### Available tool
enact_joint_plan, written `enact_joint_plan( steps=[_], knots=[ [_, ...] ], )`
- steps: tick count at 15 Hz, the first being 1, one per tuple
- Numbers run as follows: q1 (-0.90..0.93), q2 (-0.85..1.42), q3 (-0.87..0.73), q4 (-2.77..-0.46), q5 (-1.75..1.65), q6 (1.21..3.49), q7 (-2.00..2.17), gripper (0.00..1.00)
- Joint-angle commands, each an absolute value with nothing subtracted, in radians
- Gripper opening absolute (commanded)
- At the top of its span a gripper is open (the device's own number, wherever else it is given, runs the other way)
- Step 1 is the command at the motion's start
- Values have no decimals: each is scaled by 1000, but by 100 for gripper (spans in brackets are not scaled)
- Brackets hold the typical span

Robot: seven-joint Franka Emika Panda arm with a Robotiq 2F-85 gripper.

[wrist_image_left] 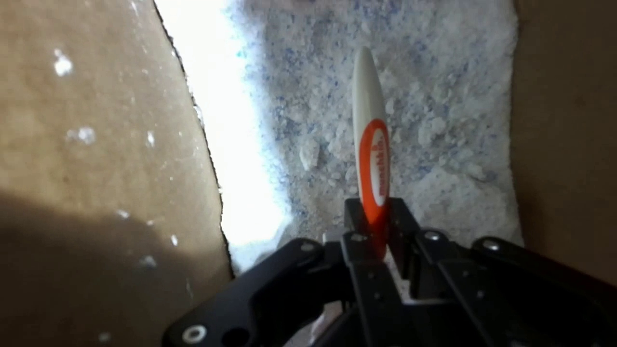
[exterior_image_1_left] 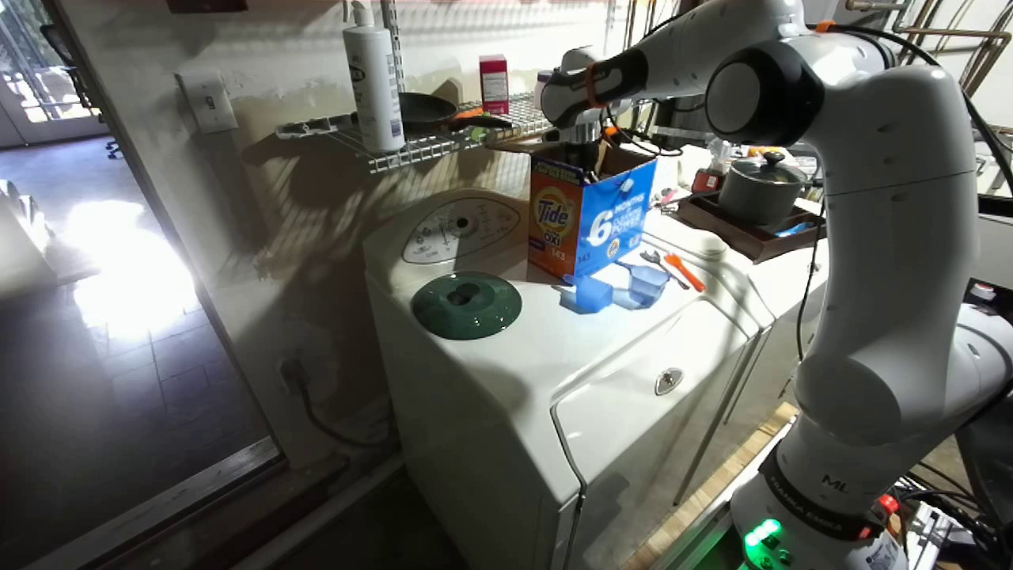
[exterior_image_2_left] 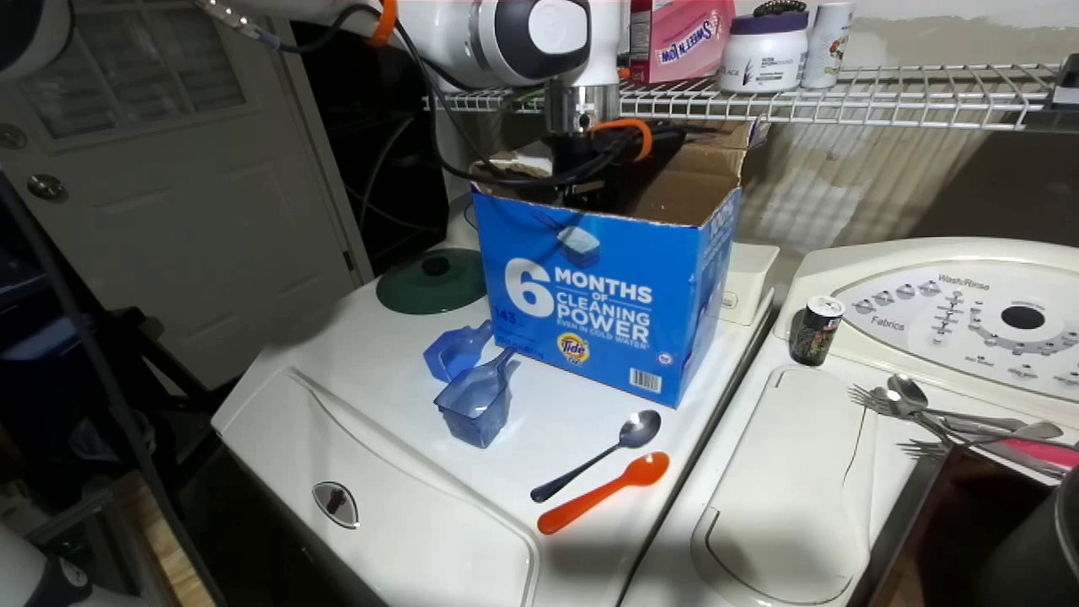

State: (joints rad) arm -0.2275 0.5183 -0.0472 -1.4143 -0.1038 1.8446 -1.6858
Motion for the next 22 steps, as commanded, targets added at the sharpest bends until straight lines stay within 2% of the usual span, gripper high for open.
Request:
enact_joint_plan(
  steps=[1,22],
  knots=[
    [-206,476,-63,-1465,-153,1897,-1638,4],
    [-213,167,-115,-1770,-251,2250,-1604,4]
  ],
)
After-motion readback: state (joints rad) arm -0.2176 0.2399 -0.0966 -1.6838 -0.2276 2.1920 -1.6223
